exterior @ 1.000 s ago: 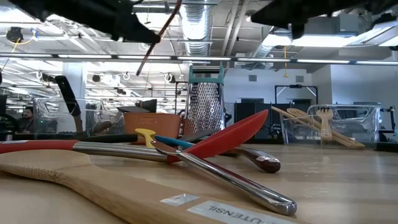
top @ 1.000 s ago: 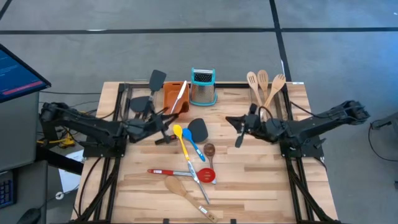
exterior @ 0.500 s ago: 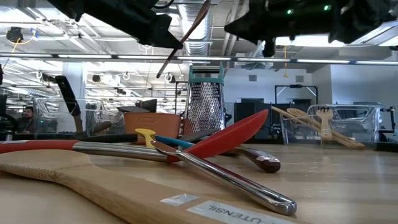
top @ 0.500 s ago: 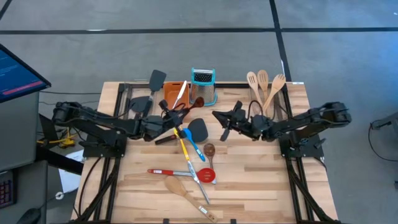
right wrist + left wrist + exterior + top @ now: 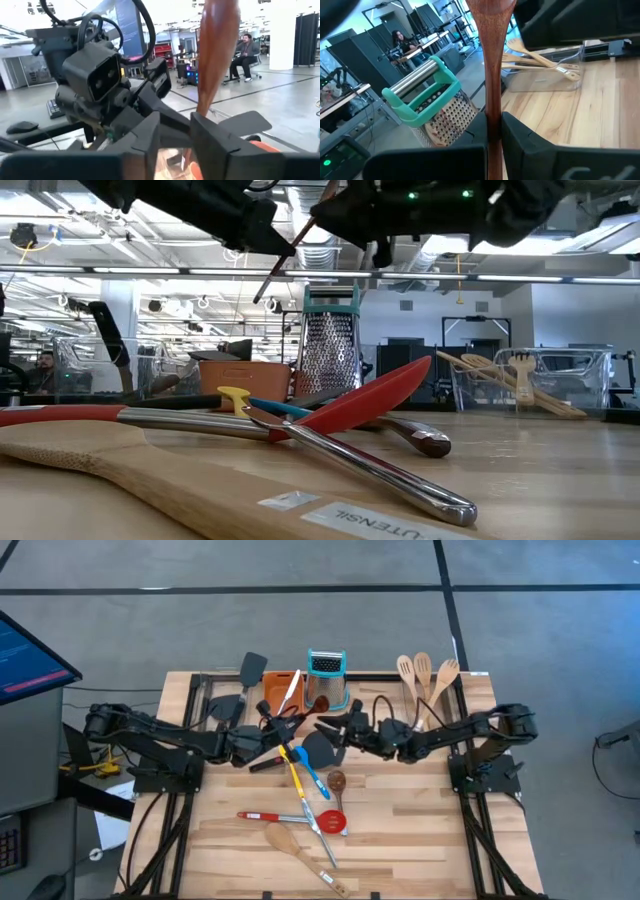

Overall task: Pick & Place Kitchen Items
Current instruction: Put the left dark brown wooden spoon into the right transparent bin

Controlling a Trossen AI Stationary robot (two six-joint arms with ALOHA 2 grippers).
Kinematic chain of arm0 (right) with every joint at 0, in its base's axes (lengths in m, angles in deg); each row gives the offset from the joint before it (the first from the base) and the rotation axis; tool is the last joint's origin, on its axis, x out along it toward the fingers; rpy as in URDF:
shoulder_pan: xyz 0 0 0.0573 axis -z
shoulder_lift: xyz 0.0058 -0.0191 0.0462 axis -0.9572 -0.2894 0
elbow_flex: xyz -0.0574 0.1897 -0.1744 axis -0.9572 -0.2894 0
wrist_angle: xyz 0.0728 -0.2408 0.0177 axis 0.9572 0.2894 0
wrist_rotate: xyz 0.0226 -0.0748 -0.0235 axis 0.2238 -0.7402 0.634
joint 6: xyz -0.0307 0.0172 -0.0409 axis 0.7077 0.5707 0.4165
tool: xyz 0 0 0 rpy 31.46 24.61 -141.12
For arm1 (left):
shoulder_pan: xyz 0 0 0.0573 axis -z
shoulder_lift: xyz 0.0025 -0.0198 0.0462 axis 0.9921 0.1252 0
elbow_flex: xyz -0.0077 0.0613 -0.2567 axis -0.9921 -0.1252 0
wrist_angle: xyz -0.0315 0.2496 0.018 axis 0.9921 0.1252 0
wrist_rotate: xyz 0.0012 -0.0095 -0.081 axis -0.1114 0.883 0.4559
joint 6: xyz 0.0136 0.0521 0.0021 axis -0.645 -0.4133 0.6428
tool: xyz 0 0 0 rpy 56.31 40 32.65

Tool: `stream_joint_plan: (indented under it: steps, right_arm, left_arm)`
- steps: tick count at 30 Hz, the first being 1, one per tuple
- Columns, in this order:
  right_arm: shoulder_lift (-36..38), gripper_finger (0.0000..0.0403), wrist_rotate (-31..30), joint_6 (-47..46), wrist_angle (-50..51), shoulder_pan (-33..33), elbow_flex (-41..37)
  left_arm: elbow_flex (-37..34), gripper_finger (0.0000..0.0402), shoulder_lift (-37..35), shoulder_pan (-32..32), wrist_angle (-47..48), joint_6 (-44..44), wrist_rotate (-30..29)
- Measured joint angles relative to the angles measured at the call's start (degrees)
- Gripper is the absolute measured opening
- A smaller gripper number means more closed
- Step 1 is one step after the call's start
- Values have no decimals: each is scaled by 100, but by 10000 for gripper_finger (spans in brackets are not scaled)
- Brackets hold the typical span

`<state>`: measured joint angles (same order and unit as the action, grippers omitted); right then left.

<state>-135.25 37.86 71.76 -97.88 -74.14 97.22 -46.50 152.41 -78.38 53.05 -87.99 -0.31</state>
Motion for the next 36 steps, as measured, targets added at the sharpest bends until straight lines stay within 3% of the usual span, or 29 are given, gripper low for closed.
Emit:
stream_joint_plan:
  steps: [9, 16, 20, 29, 36]
  right_arm:
    - [-119, 196, -148, -211, 305, 194, 370]
    - [-119, 218, -144, -185, 340, 270, 441]
    - [-119, 184, -142, -152, 339, 270, 441]
    - [-119, 26, -99, -143, 336, 265, 439]
    - [-119, 21, -118, -17, 337, 246, 439]
  left_arm:
    - [-1, 2, -4, 2, -4, 4, 55]
    - [-2, 2, -4, 2, -42, 62, 362]
    - [-2, 2, -4, 2, -42, 66, 361]
    - [-2, 2, -4, 2, -57, 66, 363]
    - [-4, 2, -4, 0, -56, 66, 371]
